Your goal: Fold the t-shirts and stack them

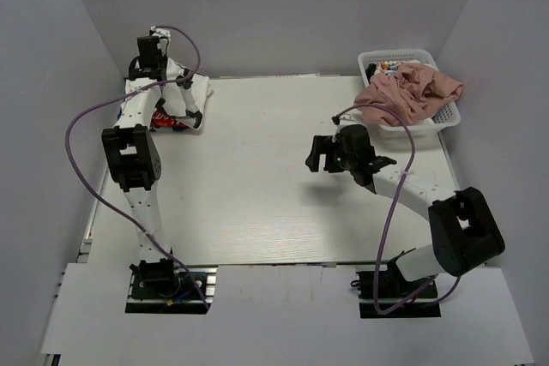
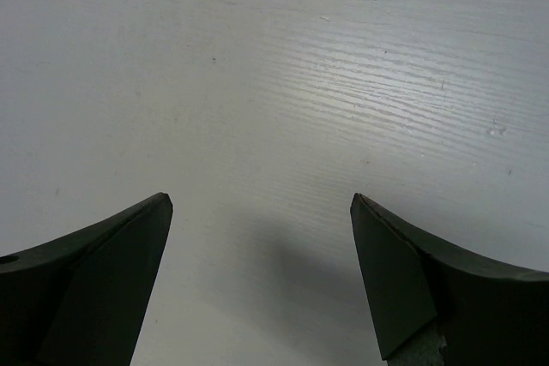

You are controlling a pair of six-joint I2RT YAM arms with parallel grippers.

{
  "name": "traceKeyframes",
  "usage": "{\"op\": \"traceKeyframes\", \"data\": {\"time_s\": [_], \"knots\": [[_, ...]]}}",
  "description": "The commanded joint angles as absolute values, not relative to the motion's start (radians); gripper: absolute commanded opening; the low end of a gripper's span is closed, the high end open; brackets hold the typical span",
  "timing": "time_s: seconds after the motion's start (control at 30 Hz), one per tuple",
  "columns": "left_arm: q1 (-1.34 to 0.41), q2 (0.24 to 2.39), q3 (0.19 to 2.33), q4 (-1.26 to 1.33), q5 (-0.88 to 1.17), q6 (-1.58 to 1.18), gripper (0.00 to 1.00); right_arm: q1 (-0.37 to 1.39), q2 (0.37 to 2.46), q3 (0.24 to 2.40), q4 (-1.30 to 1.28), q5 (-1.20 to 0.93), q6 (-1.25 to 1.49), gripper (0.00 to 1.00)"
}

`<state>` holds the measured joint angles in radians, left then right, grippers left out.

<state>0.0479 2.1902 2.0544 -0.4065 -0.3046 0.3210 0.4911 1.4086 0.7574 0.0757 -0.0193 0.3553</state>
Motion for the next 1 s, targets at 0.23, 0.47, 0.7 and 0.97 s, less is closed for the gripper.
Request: {"op": "traceKeyframes", "data": {"time_s": [0.23,0.47,0.7,0.97], "knots": [[0.164,2.29,2.144,-0.256,-0.347,0.298,0.0,0.492,1.531,0.891,0.075,-0.04,0.336,0.9],[0.199,2.324,2.132,-0.233,-0.336,0.244,0.0,0.491,1.577,0.916,0.077,-0.066,0.341,0.9],[0.209,2.245,2.041,-0.088,-0.419,0.173,0.0,0.492,1.569,0.903,0.091,-0.046,0.345,0.9],[0.209,2.137,1.789,0.164,-0.554,0.173,0.0,0.495,1.589,0.925,0.086,-0.043,0.354,0.9]]}}
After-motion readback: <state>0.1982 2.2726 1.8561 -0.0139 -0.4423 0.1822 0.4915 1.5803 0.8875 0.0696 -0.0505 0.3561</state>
